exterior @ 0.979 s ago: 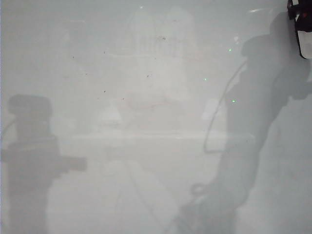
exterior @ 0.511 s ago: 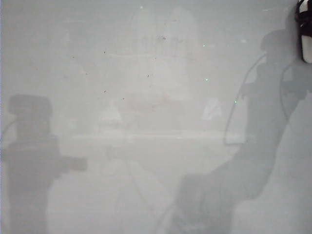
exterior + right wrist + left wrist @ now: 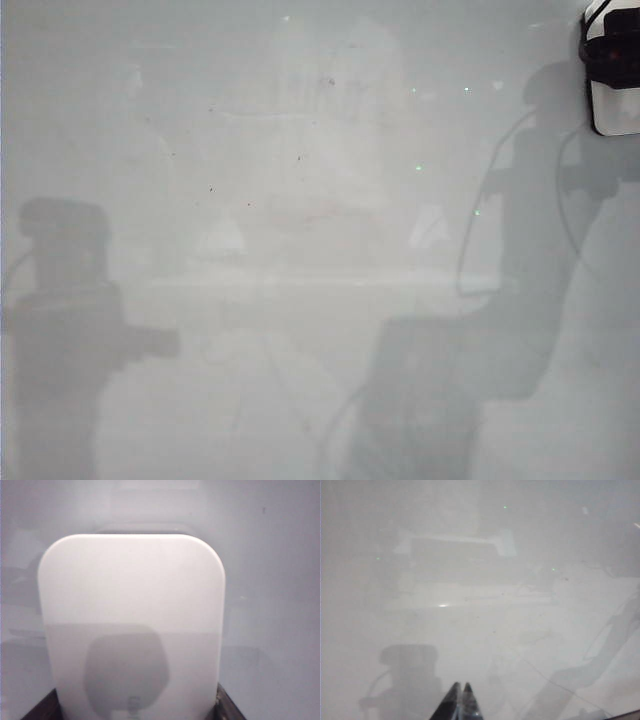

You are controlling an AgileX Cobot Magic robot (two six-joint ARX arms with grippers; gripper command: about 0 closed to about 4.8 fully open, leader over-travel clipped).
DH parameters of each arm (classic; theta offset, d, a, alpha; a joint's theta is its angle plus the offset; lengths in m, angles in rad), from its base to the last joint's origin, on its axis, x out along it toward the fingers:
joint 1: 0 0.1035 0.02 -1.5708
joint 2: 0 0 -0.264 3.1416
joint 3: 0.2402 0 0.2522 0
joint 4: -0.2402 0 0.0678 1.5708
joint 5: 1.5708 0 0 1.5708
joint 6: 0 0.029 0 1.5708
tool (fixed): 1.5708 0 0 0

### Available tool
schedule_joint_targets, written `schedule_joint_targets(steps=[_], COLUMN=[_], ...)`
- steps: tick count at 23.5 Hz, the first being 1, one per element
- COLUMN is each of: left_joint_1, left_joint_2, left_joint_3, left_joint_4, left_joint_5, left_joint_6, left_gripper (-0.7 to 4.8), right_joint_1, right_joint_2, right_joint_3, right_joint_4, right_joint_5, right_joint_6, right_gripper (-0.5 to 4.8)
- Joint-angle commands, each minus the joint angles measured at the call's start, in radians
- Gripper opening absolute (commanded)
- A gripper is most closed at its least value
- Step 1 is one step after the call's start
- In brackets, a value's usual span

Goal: Grab the whiteboard eraser that is attached to the surface of the whiteboard and use it to clean the writing on the whiteboard.

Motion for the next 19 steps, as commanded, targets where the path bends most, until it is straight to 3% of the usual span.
schedule_joint_targets(steps=[1, 3, 5, 14, 15, 19], left_joint_1=[0.0, 0.0, -0.001, 0.0, 0.0, 0.0], left_joint_2=[0.0, 0.0, 0.0, 0.024, 0.024, 0.025], left_joint_3=[0.005, 0.005, 0.005, 0.001, -0.002, -0.032], left_joint_4=[0.013, 0.013, 0.008, 0.027, 0.036, 0.09], left_joint_5=[0.007, 0.003, -0.023, -0.143, -0.154, -0.207], left_joint_6=[0.002, 0.002, 0.003, 0.043, 0.05, 0.055], left_gripper=[-0.05, -0.05, -0.05, -0.05, -0.05, -0.05], right_joint_1=[-0.003, -0.002, -0.002, 0.0, 0.003, 0.005], right_joint_2=[0.039, 0.039, 0.01, -0.33, -0.364, -0.554], right_joint_3=[0.054, 0.055, 0.053, 0.049, 0.049, 0.049], right_joint_4=[0.033, 0.034, -0.012, -0.433, -0.477, -0.705], right_joint_5=[-0.023, -0.022, -0.021, 0.005, 0.006, 0.003], right_joint_6=[0.01, 0.01, 0.01, 0.02, 0.031, 0.106], right_gripper=[2.68, 3.73, 4.42, 4.39, 4.26, 2.75])
